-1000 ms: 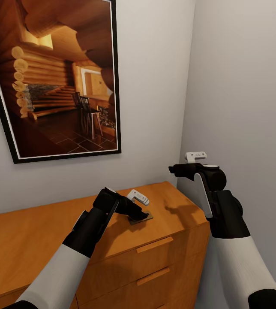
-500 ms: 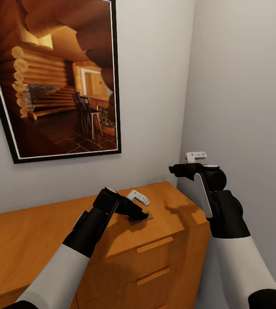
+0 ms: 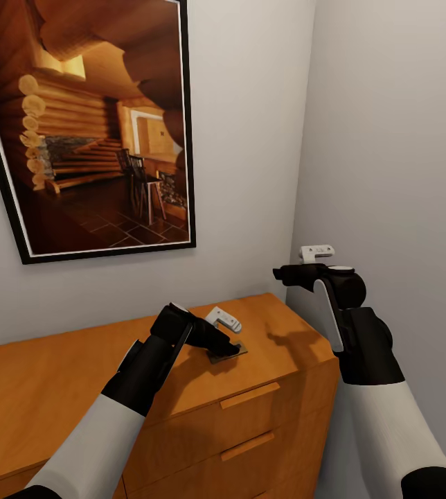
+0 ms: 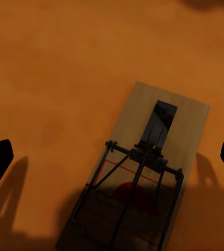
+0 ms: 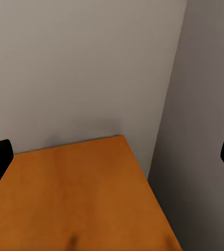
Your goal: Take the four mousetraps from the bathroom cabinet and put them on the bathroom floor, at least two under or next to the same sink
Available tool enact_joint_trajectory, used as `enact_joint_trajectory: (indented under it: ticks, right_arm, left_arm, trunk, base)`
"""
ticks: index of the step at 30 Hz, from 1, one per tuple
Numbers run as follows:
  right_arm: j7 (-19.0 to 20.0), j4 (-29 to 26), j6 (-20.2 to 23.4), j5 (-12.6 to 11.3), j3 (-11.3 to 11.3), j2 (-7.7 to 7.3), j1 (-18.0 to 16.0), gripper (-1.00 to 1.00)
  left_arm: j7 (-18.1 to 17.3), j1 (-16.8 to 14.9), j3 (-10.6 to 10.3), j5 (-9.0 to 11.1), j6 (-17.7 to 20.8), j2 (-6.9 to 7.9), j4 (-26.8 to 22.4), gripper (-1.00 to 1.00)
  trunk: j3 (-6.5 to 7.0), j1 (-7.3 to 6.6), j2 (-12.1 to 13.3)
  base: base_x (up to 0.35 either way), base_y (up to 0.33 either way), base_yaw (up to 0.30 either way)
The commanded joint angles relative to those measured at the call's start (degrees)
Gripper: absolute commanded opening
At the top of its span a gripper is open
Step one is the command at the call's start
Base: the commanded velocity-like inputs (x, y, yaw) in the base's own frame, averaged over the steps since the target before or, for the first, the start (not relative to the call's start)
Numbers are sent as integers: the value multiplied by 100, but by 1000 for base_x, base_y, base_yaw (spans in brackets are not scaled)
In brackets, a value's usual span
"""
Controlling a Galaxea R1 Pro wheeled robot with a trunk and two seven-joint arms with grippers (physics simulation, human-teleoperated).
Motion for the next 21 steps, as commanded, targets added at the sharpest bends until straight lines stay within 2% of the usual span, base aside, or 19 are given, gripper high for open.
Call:
enact_joint_trajectory:
  ticks: [1, 21]
  right_arm:
    - [-43, -4, 22, -38, 4, 0, -5, 100]
    - [-43, -4, 22, -38, 5, -8, -5, 100]
  left_arm:
    - [-55, -5, 1, -60, 17, -2, -5, 100]
    - [-55, -5, -3, -65, 16, -1, 87, 100]
  trunk:
    - [-7, 0, -4]
    - [-7, 0, -4]
  base:
    - [0, 0, 0]
    - [0, 0, 0]
